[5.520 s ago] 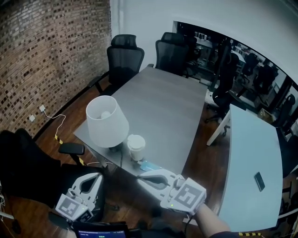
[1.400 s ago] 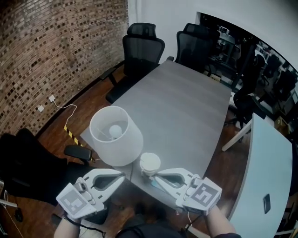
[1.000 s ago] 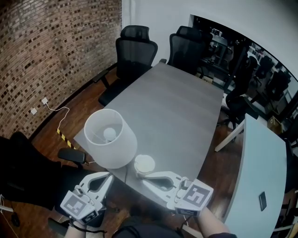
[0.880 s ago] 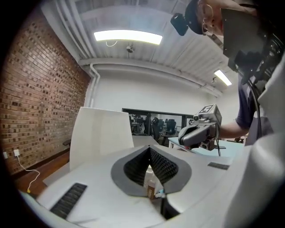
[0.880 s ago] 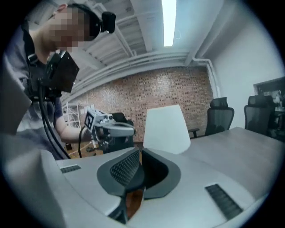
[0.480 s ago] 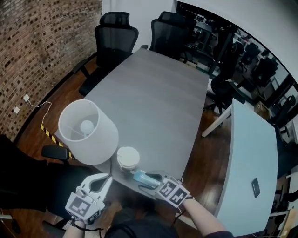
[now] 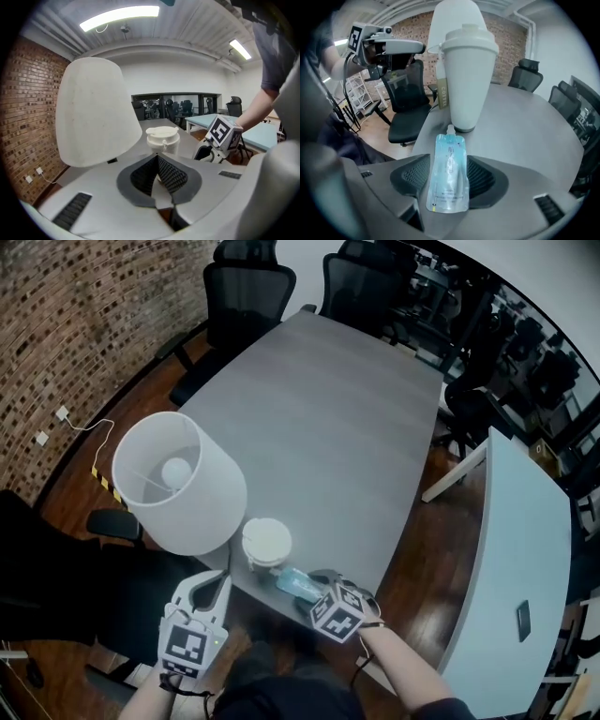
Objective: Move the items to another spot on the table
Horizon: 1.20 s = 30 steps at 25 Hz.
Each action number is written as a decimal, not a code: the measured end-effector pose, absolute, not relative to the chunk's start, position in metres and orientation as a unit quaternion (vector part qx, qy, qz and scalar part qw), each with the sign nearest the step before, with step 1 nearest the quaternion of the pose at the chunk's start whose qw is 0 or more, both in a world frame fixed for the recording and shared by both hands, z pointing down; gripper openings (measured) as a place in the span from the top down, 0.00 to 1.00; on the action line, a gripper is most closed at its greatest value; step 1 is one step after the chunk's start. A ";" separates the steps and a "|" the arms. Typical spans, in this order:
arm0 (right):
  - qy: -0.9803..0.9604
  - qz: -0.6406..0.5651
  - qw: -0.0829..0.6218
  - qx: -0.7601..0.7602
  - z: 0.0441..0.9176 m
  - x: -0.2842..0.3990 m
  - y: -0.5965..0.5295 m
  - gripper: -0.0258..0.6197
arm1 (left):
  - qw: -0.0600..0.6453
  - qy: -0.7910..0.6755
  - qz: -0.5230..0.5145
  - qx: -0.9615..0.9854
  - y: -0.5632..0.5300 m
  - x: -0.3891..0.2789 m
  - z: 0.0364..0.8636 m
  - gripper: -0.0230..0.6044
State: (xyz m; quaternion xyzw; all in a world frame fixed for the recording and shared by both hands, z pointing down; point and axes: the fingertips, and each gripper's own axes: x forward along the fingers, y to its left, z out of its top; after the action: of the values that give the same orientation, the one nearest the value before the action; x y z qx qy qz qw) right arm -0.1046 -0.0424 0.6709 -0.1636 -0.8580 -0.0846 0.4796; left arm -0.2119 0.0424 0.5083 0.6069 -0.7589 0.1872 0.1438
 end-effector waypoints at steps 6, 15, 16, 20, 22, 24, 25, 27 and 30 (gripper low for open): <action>-0.840 -0.107 0.500 -0.183 0.689 -0.108 -0.036 0.62 | 0.169 -0.757 0.180 0.605 0.043 -0.219 0.523 0.96; -0.850 -0.103 0.480 -0.191 0.691 -0.109 -0.025 0.69 | 0.206 -0.743 0.183 0.610 0.044 -0.205 0.550 0.96; -0.853 -0.101 0.476 -0.189 0.690 -0.109 -0.026 0.70 | 0.210 -0.741 0.181 0.611 0.043 -0.203 0.552 0.96; -0.858 -0.119 0.465 -0.183 0.686 -0.110 -0.026 0.77 | 0.224 -0.736 0.175 0.615 0.041 -0.197 0.560 0.96; -0.853 -0.162 0.467 -0.169 0.689 -0.110 -0.031 0.75 | 0.227 -0.731 0.177 0.619 0.041 -0.193 0.564 0.96; -0.848 -0.197 0.468 -0.152 0.693 -0.111 -0.035 0.72 | 0.229 -0.726 0.180 0.623 0.041 -0.190 0.566 0.96; -0.848 -0.202 0.468 -0.145 0.693 -0.111 -0.037 0.72 | 0.231 -0.725 0.180 0.623 0.042 -0.189 0.567 0.96; -0.851 -0.200 0.467 -0.131 0.693 -0.111 -0.043 0.66 | 0.236 -0.724 0.177 0.623 0.043 -0.186 0.567 0.96; -0.852 -0.181 0.474 -0.128 0.693 -0.113 -0.050 0.57 | 0.232 -0.719 0.180 0.630 0.043 -0.185 0.569 0.96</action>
State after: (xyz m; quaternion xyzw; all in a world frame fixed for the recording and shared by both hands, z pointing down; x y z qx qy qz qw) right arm -0.1131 -0.0500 0.6931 -0.1277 -0.8523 -0.1809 0.4739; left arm -0.1854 0.0435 0.5694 0.6304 -0.7187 0.1798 0.2318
